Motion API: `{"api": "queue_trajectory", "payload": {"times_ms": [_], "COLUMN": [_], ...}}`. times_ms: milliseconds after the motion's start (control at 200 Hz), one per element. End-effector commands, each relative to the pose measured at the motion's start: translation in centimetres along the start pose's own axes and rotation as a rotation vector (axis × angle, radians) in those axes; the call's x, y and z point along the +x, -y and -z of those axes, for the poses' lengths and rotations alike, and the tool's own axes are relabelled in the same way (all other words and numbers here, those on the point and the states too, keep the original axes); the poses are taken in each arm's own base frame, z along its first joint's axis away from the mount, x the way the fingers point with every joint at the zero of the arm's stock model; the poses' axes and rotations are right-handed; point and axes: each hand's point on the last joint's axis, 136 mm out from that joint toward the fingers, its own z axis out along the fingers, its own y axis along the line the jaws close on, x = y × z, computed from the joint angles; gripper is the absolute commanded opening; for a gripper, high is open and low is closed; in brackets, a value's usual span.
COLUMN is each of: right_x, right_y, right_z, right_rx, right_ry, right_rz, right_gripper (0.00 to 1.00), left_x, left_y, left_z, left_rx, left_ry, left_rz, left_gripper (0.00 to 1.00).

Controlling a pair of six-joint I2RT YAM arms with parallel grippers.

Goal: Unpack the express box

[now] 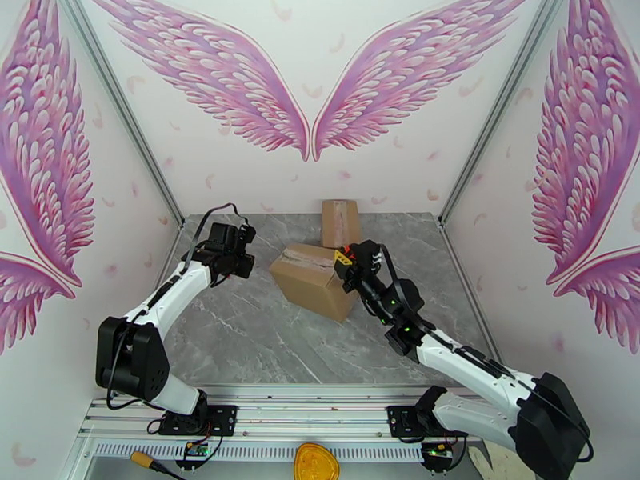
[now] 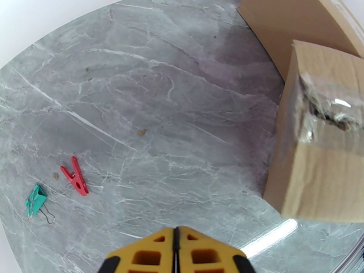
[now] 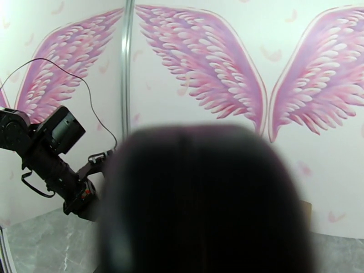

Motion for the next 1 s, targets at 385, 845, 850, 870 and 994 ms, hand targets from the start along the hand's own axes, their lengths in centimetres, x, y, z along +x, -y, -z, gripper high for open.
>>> {"api": "queue_trajectory", "payload": {"times_ms": [385, 845, 850, 870, 994], "right_x": [2.1, -0.1, 0.0, 0.4, 4.4], "right_y": [-3.0, 4.5, 4.6, 4.8, 4.9], "right_z": [-2.8, 5.1, 5.3, 5.9, 9.4], "right_rx": [-0.177, 0.264, 0.267, 0.281, 0.297], "right_ry": [-0.103, -0.262, -0.269, -0.299, -0.467], "right_rz": [-0.017, -0.020, -0.019, -0.013, 0.003], "right_gripper": [0.00, 0.00, 0.00, 0.00, 0.00], "left_x": [-8.8, -8.8, -8.8, -8.6, -7.2], "left_y": [9.5, 10.5, 10.5, 10.5, 10.2], "left_z": [3.8, -2.2, -2.2, -2.4, -3.3], "left_rx": [0.212, 0.375, 0.378, 0.388, 0.430], "left_ry": [0.223, 0.085, 0.085, 0.084, 0.052], "left_rz": [-0.197, -0.048, -0.046, -0.034, 0.033], "left_gripper": [0.48, 0.62, 0.62, 0.63, 0.63]}}
